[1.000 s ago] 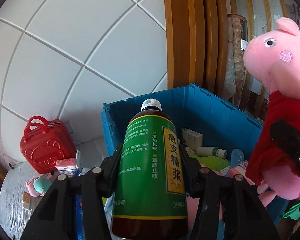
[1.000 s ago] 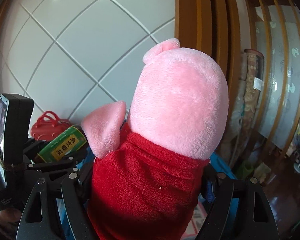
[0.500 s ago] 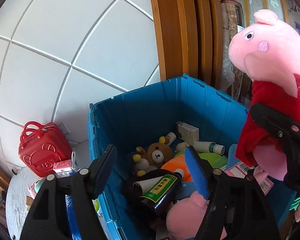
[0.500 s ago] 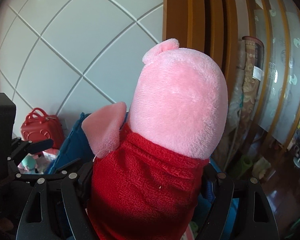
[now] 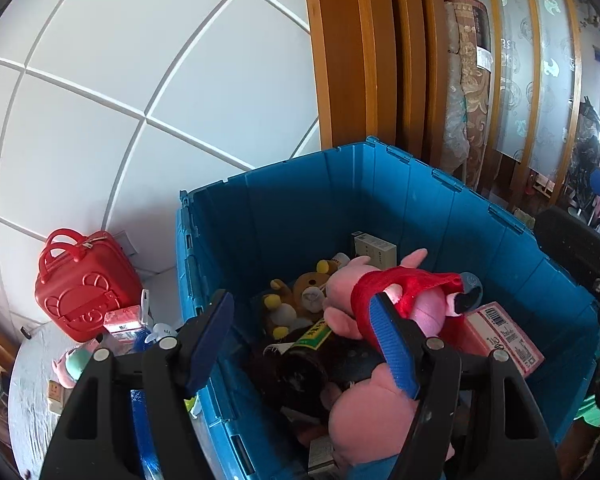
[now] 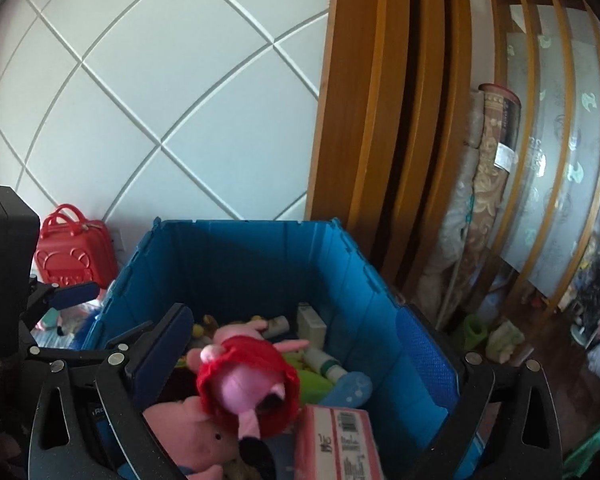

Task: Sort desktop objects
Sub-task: 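Open both tools to drop the syrup bottle and plush pig into the crate, then withdraw both tools from the crate back toward the bed items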

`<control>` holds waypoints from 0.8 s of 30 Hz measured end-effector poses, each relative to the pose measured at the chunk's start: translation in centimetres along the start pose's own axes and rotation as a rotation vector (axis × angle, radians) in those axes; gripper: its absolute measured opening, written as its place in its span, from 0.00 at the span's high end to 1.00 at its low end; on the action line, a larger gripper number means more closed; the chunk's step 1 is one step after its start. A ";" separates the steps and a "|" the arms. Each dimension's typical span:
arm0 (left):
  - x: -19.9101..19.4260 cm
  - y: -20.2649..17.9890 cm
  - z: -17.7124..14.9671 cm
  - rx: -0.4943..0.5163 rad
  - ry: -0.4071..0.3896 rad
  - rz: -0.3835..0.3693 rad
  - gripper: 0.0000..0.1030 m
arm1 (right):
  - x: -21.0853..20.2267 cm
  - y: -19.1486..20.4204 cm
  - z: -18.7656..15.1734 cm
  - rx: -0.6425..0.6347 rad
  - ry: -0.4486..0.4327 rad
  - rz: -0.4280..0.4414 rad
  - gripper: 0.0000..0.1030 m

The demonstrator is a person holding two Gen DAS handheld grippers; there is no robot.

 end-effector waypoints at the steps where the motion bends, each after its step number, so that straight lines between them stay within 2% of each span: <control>1: -0.2 0.1 -0.2 -0.003 -0.002 -0.004 0.32 | -0.2 -0.1 -0.1 0.002 0.001 -0.002 0.00; 11: -3.1 2.1 -2.5 -0.038 -0.055 -0.035 0.32 | -3.6 0.3 -1.7 0.012 -0.014 0.023 0.00; 18: -6.0 5.4 -4.9 -0.085 -0.123 -0.006 0.32 | -5.7 2.6 -2.8 0.021 -0.034 0.107 0.00; 24: -8.3 9.6 -7.7 -0.137 -0.167 0.042 0.32 | -7.2 6.2 -3.3 0.003 -0.058 0.163 0.00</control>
Point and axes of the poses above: each gripper's, at about its wrist camera, not at the fingertips, and x roughly the way its jaws point, y to its left, z to its top, the point moved 4 cm from there along x, roughly the way its jaws point, and after that the axes turned 9 degrees about y, right-handed, at the moved point
